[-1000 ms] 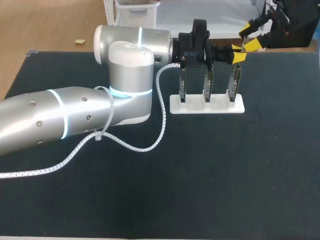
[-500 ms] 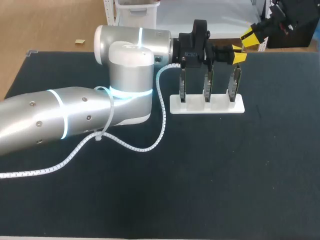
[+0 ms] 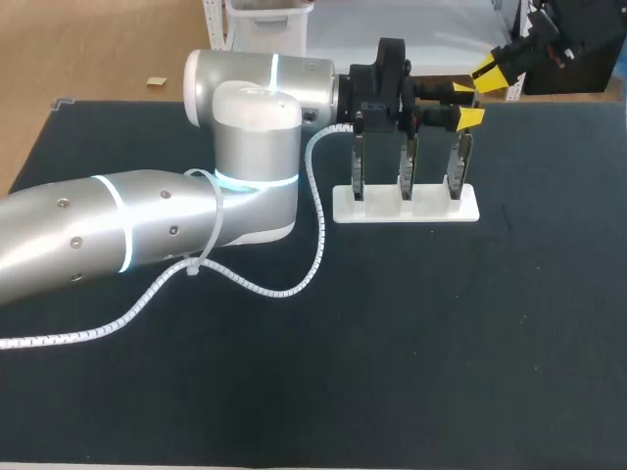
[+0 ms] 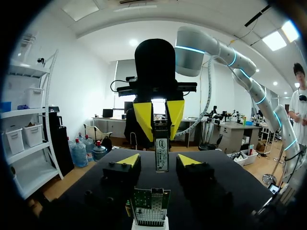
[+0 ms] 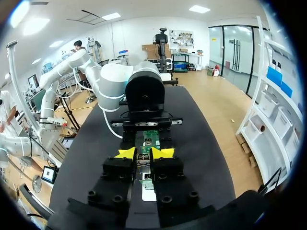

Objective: Pick up the optical module with the left hand, and insert it into the network port with the right hand.

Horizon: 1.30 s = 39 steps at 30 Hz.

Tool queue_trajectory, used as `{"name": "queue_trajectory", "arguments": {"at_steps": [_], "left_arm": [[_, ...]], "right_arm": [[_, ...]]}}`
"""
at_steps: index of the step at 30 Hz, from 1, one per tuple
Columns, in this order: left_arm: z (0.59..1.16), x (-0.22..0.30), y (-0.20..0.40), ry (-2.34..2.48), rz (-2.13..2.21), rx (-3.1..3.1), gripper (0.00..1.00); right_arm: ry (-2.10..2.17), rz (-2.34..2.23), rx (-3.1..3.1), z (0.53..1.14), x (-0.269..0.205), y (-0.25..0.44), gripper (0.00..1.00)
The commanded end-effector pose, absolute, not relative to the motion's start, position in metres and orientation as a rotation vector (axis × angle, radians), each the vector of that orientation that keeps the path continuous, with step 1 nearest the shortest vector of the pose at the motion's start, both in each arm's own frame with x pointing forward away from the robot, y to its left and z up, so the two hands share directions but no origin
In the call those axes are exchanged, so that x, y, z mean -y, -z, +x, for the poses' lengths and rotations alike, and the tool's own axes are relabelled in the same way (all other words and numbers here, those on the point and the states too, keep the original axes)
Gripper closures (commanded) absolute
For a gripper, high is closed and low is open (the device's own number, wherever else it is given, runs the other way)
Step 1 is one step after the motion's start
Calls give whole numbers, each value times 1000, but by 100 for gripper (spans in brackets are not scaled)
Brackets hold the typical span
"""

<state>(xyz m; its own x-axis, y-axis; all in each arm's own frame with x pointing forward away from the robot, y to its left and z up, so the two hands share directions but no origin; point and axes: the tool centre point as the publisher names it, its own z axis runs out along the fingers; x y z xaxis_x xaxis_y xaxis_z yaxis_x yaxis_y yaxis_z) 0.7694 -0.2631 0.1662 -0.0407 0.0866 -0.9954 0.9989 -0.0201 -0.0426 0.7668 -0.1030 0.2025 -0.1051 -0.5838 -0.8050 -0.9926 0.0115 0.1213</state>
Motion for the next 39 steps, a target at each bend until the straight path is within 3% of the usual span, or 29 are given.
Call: {"name": "queue_trajectory", "arguments": {"at_steps": [1, 39], "left_arm": [[769, 263, -166, 1212, 1266, -1292, 0], [767, 237, -143, 898, 1623, -1583, 0]], "right_arm": [[-954, -1618, -1740, 766, 102, -203, 100], [-938, -1584, -1739, 764, 103, -205, 100]]}}
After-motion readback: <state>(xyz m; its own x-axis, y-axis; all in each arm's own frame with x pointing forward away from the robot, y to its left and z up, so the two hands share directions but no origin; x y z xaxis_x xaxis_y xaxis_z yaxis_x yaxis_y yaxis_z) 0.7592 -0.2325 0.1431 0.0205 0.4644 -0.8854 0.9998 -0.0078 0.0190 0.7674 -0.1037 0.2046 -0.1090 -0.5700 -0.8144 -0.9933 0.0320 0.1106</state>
